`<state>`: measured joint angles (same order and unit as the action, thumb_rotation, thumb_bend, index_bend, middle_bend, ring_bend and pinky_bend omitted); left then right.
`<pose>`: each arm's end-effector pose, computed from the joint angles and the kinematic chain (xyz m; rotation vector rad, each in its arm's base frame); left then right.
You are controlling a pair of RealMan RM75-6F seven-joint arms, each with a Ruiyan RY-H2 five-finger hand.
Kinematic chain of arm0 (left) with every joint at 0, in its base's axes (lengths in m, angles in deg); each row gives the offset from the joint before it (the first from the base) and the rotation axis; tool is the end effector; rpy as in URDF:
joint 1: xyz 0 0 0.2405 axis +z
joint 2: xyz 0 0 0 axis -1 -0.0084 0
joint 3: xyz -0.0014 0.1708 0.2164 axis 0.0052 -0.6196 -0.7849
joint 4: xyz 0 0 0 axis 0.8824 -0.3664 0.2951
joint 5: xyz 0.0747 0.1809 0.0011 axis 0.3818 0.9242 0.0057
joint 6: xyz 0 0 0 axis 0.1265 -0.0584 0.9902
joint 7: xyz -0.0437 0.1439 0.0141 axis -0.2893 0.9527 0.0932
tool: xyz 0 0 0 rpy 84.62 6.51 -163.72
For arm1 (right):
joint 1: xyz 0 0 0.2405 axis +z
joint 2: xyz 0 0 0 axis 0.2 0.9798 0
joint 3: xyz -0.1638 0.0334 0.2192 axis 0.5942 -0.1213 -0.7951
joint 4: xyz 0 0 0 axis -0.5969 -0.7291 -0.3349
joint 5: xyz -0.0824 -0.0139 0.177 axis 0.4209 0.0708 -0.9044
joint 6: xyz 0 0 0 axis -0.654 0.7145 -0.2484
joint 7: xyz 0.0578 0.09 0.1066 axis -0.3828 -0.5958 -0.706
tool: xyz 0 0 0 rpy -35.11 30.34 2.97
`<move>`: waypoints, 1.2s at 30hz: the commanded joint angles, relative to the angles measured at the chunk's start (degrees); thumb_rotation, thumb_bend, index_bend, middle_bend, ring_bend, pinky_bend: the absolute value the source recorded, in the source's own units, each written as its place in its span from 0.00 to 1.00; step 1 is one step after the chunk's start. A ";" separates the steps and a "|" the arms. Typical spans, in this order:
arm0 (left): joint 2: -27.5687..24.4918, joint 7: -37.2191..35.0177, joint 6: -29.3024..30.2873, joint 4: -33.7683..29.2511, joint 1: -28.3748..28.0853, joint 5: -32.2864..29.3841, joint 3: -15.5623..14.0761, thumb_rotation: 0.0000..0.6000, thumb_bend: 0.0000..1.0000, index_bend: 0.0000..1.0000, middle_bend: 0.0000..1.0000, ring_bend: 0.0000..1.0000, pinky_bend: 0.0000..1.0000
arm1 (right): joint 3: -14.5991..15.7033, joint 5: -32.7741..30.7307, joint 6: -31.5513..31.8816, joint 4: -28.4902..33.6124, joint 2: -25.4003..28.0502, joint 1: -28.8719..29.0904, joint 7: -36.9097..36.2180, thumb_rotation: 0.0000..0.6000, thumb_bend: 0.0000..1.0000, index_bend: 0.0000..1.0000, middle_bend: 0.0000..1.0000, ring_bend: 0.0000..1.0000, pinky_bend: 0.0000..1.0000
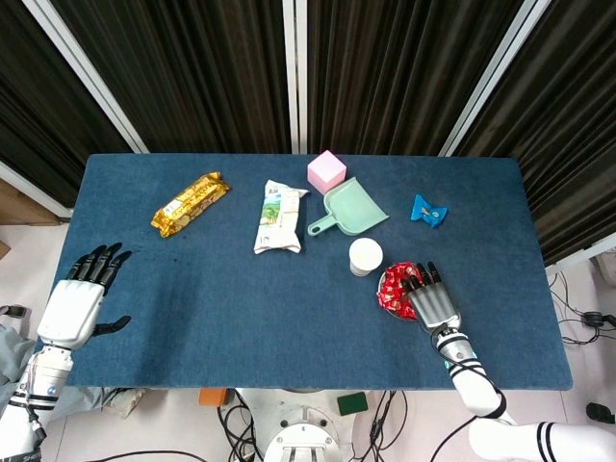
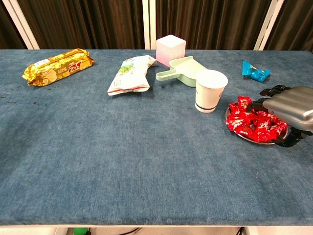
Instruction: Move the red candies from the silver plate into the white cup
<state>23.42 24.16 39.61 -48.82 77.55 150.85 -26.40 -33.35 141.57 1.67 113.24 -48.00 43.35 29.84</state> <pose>-0.2676 0.2159 0.1617 -1.5703 -0.8601 -0.9000 -0.2339 -0.2760 0.0020 1.9094 -0.7198 0.3885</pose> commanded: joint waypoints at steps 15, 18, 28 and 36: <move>0.04 0.21 -0.28 0.00 -0.08 -0.16 -0.05 1.00 0.03 0.10 0.03 0.00 0.14 | 0.31 1.32 2.51 -3.31 -2.95 -0.85 -1.05 1.00 0.39 0.37 0.33 0.00 0.00; 0.08 0.34 -0.40 -0.04 -0.13 -0.22 -0.05 1.00 0.03 0.10 0.03 0.01 0.14 | 0.44 1.81 2.69 -3.95 -3.36 -1.01 -1.31 1.00 0.40 0.41 0.36 0.00 0.00; 0.12 0.56 -0.66 -0.07 -0.22 -0.34 -0.11 1.00 0.03 0.10 0.03 0.00 0.14 | -0.04 3.23 3.63 -5.74 -4.71 -1.64 -2.82 1.00 0.46 0.51 0.43 0.04 0.00; 0.12 0.58 -0.88 -0.05 -0.32 -0.46 -0.12 1.00 0.03 0.10 0.03 0.01 0.14 | -0.03 6.03 4.50 -8.58 -6.35 -2.12 -3.97 1.00 0.49 0.62 0.50 0.09 0.00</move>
<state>23.54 24.75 38.72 -48.87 77.24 150.38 -26.52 -33.37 147.43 6.05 104.83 -54.19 41.31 26.01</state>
